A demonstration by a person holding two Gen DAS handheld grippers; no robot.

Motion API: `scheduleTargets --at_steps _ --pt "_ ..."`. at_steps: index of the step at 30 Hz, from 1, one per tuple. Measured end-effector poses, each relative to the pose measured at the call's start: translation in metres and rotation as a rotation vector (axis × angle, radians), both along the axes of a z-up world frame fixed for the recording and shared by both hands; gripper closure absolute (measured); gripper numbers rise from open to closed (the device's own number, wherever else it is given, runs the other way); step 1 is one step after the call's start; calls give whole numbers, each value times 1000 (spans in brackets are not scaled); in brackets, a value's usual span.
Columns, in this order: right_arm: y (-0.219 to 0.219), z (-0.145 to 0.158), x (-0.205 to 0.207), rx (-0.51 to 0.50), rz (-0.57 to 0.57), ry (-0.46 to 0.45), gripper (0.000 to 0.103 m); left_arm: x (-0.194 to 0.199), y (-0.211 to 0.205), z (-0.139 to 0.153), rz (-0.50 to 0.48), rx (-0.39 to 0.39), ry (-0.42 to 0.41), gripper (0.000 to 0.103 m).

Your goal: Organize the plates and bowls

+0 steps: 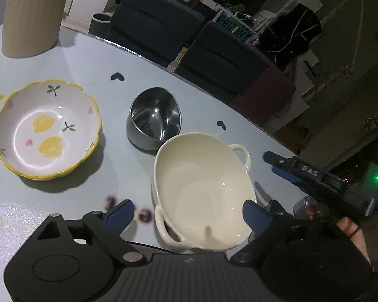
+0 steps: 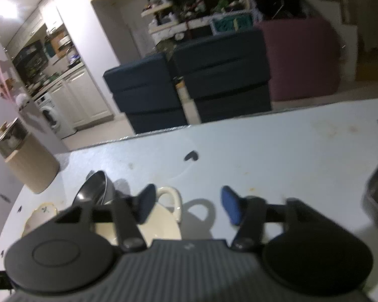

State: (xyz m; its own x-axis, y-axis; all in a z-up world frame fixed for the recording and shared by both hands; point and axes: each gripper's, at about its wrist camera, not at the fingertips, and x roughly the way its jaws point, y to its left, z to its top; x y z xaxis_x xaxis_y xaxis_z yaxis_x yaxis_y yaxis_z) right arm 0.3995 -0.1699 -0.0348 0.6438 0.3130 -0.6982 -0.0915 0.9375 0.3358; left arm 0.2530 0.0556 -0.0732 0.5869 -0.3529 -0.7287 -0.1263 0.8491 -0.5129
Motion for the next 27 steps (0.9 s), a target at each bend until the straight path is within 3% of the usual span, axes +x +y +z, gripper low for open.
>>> scheduleTargets --at_steps 4,6,8,9,12,16,20,27 --pt "12 -12 11 -34 24 15 51 2 0 -4 -17 9 9 16" --pt "16 -17 14 -37 29 23 57 4 0 -5 -26 12 14 22" --pt "18 -23 18 -36 25 42 76 5 -1 -8 -38 10 26 27" --pt "20 -28 20 -38 17 55 80 6 -1 -10 -43 3 37 29" --pt "22 -34 21 -22 23 57 84 7 -2 -16 -49 -11 68 31" --pt "27 -30 18 -79 34 59 92 8 -1 -19 -44 2 78 31" --pt "21 -28 11 -107 -9 73 92 11 3 -20 -32 7 77 32" --pt "8 -21 -17 -136 -12 117 89 18 13 -22 -34 18 49 46"
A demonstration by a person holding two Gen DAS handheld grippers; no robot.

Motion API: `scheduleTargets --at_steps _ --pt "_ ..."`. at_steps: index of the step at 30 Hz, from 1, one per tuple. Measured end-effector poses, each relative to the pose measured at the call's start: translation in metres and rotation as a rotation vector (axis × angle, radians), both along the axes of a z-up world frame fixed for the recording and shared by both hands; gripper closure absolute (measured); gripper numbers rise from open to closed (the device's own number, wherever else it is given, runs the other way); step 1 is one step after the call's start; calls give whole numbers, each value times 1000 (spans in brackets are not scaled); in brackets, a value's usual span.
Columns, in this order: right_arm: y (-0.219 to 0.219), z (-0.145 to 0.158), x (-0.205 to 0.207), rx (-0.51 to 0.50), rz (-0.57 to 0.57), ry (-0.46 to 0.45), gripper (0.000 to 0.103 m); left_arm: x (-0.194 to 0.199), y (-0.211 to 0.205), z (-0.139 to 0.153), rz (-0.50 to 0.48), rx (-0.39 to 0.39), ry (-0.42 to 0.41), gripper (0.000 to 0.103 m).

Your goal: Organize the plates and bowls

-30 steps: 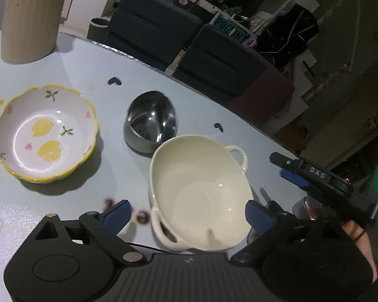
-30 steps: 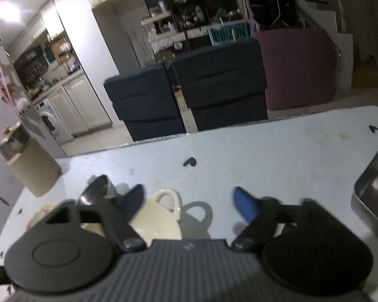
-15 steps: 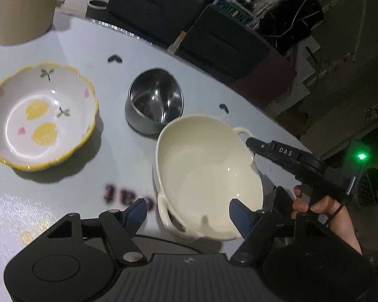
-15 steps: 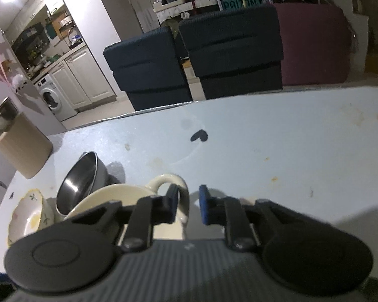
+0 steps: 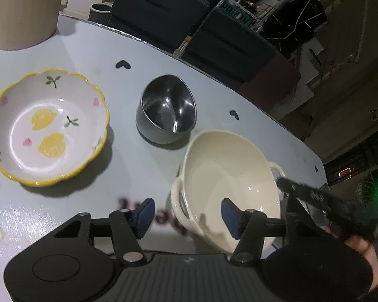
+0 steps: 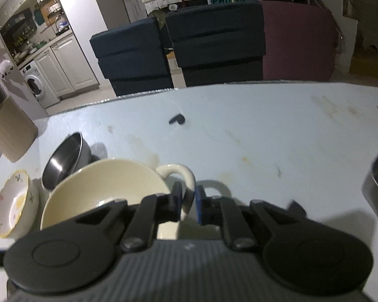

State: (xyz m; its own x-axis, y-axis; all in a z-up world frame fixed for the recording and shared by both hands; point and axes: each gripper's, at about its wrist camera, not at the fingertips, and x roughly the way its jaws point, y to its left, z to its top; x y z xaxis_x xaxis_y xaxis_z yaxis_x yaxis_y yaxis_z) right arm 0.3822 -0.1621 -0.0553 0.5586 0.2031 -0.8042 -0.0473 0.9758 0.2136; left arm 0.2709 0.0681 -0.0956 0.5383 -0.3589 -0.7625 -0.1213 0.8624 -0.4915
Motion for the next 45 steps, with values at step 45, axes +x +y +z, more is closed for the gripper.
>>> scheduleTargets --at_steps 45 --pt "23 -16 1 134 115 102 72 42 36 -30 -25 36 29 83"
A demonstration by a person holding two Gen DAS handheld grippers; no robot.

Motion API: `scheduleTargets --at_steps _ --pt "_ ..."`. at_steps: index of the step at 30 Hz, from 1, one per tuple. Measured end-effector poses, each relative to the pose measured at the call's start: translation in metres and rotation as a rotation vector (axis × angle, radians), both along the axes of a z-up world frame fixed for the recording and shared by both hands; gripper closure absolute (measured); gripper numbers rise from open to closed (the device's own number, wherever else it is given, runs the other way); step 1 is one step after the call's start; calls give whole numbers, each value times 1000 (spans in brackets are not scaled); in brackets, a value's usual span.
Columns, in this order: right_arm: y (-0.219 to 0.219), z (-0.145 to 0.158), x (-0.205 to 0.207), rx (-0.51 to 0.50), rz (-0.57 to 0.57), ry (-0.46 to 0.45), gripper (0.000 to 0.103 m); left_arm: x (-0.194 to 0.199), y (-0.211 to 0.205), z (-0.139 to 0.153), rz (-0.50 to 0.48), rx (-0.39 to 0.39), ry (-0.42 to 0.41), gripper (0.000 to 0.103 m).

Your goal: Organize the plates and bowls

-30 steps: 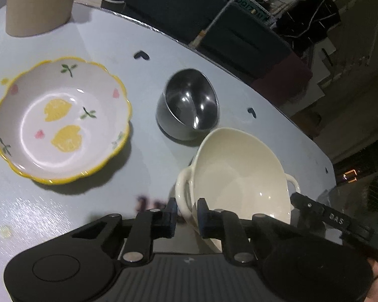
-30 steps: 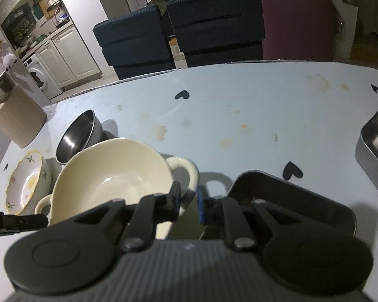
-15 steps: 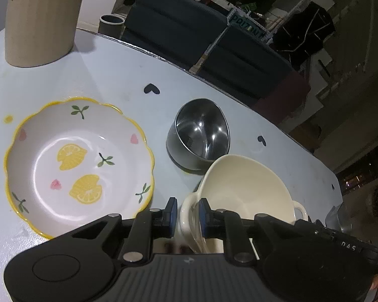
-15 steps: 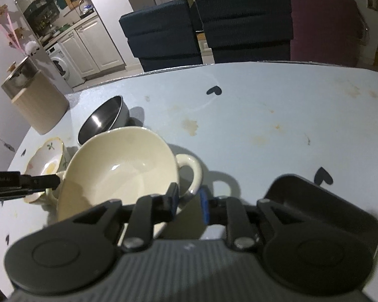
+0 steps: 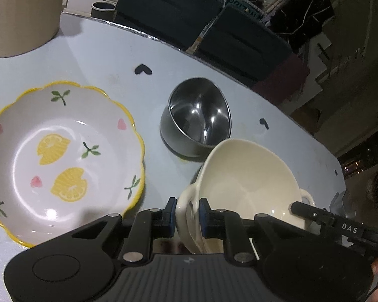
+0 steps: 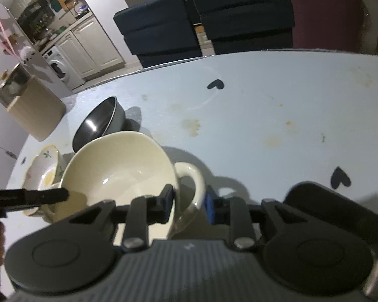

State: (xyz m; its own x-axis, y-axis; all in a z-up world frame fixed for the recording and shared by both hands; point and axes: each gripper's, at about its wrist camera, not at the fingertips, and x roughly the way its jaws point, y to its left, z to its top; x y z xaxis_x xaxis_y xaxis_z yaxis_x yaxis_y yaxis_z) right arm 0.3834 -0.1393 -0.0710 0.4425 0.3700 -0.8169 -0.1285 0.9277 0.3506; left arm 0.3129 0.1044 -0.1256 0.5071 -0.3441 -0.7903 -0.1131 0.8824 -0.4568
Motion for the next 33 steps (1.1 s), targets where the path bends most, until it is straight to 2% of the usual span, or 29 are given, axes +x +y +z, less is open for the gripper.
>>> scheduleTargets --at_steps 4,9,14,17,22,25,33 --pt "-2 -2 1 17 -4 2 72 3 -3 -2 4 9 5 83" --pt "-6 -7 6 54 -12 18 73 3 1 -3 31 -26 37 83" --pt "-7 -11 13 84 -17 31 73 2 1 -3 38 -25 37 85" --pt "-1 -10 9 39 20 1 73 2 0 -2 36 -11 25 85" --pt "8 -4 0 -10 48 -40 73 0 -5 2 22 56 -9 82" --pt "13 0 -3 -41 70 -75 73 1 -2 1 24 53 -6 82" --pt "13 7 -10 -59 65 -98 73 -3 -7 8 1 55 -32 82"
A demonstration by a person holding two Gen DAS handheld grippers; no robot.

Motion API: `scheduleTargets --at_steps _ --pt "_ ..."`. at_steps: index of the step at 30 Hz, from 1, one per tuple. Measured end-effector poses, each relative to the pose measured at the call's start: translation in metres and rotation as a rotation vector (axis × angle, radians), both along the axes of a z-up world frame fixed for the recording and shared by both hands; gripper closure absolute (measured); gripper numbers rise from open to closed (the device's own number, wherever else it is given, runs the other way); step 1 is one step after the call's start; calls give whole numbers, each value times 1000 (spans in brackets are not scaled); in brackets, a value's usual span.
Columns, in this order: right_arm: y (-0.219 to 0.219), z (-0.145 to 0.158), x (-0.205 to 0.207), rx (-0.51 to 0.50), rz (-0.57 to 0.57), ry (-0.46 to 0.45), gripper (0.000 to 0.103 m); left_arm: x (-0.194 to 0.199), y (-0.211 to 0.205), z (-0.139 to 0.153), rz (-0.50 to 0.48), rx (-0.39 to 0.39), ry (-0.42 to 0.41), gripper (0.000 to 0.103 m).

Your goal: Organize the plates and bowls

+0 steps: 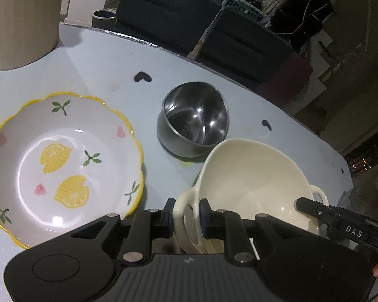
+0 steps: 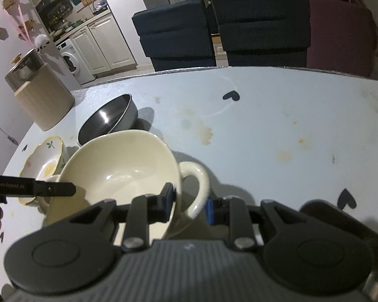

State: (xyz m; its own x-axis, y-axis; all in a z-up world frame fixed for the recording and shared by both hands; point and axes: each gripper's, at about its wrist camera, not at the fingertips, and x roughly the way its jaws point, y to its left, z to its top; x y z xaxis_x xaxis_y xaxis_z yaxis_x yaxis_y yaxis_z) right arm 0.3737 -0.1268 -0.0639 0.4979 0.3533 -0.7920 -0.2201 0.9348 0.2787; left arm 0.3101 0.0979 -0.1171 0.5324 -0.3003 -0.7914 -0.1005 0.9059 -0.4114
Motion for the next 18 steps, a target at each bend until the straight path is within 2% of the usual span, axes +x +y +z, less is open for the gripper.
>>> scheduleTargets --at_steps 9,18 --pt "-6 35 -23 -9 -32 -59 73 -20 -5 31 -19 -29 -68 82" --pt "3 72 -75 -46 -33 -98 74 -73 8 49 -38 -66 -82 81"
